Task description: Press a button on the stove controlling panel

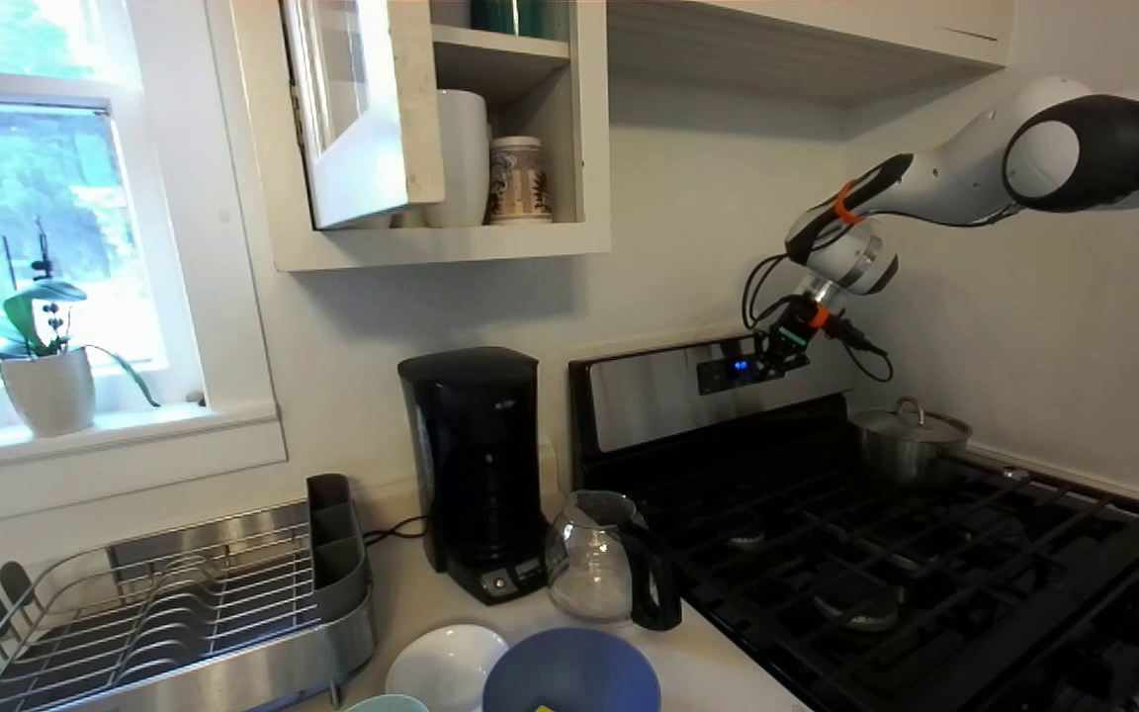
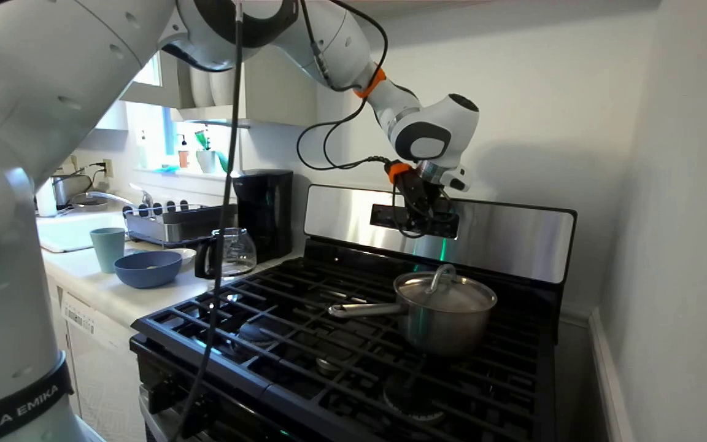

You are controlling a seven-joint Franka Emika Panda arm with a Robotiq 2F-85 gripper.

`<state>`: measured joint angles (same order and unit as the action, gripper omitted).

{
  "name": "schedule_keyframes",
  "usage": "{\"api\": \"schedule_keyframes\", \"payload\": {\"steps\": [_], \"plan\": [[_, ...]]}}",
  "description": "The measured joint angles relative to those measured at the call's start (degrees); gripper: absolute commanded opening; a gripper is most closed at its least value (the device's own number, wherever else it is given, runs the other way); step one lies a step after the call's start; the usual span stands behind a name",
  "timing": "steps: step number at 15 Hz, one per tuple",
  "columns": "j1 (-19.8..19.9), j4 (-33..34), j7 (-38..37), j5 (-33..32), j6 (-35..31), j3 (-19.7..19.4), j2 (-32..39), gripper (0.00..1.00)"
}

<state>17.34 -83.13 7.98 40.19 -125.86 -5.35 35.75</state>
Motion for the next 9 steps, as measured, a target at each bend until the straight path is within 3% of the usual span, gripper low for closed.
{"api": "schedule_keyframes", "payload": {"steps": [9], "plan": [[0.48,1.80,-1.83,0.00,-0.94,0.52,1.78,0.00]]}}
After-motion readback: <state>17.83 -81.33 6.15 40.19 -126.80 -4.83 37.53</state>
